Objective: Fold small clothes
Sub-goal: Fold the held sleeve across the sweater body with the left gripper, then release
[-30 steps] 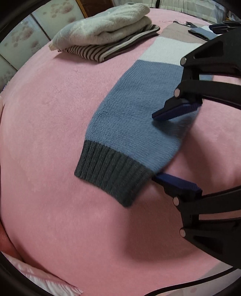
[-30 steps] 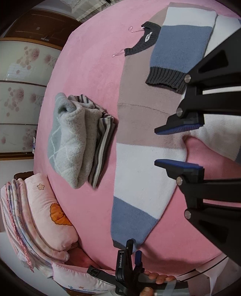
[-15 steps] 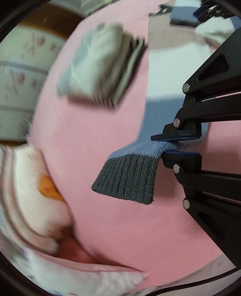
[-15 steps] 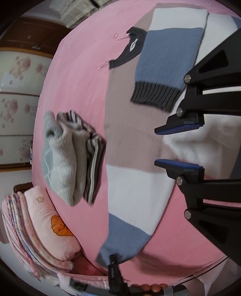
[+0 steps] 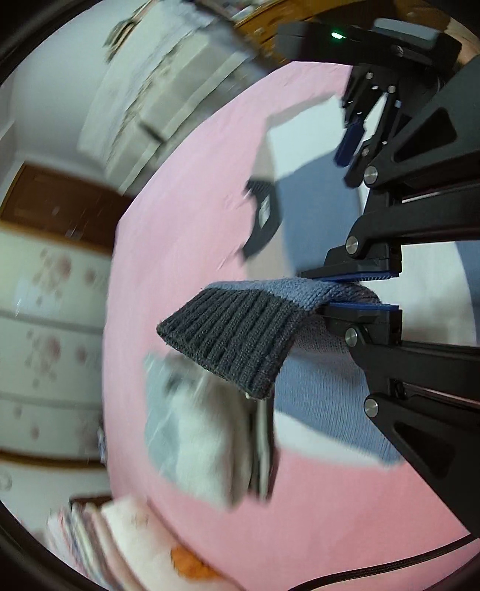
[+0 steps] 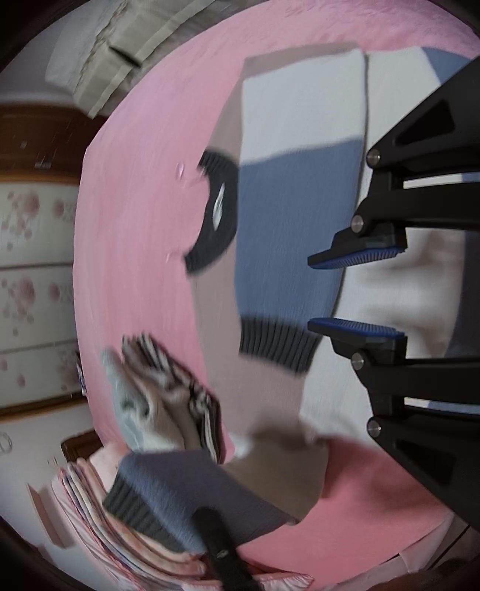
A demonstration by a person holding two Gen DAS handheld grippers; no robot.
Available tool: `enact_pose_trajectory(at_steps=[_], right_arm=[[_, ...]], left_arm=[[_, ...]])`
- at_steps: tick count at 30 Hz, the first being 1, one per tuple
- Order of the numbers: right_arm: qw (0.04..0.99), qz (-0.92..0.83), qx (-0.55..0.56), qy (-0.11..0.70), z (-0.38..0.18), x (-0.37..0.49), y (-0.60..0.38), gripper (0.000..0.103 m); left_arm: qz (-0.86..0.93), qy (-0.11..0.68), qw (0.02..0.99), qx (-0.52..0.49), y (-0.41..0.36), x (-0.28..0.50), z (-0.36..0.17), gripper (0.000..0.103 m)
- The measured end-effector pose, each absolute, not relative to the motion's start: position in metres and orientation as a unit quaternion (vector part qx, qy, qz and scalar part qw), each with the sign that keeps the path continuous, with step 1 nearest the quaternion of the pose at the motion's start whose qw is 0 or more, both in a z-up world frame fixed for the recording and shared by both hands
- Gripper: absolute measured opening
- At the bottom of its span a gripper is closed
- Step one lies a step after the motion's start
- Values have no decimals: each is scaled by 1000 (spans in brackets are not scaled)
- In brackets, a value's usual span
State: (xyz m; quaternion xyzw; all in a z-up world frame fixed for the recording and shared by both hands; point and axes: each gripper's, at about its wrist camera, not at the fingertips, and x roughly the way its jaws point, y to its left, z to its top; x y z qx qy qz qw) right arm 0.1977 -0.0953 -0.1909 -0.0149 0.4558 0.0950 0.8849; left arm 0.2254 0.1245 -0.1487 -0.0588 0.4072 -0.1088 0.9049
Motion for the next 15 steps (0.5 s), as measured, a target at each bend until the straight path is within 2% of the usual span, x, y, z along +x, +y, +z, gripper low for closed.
enact_pose_trajectory(at_steps=[7,9,11,12,14,15], right_arm=[[870,53,-10,490,-222,194,-158,27],[865,53,-4,499,-229,194,-169,27],[861,58,5,505,-233,194,-174,27],[860,62,10,507,-233,193,-176,27],[858,72,17,508,-232,194,-177,27],[859,77,18,506,-231,195,-175,27]], left_arm=[[-124,483,866,-23,57,231,-235,8],[-117,495,861,-4,51,230,-251,11],[-126,499,857,-3,48,225,-256,32],[-130,497,858,-7,48,221,-253,39],[-138,492,860,-8,48,214,-248,69],[-140,486,863,-7,48,207,-245,72]])
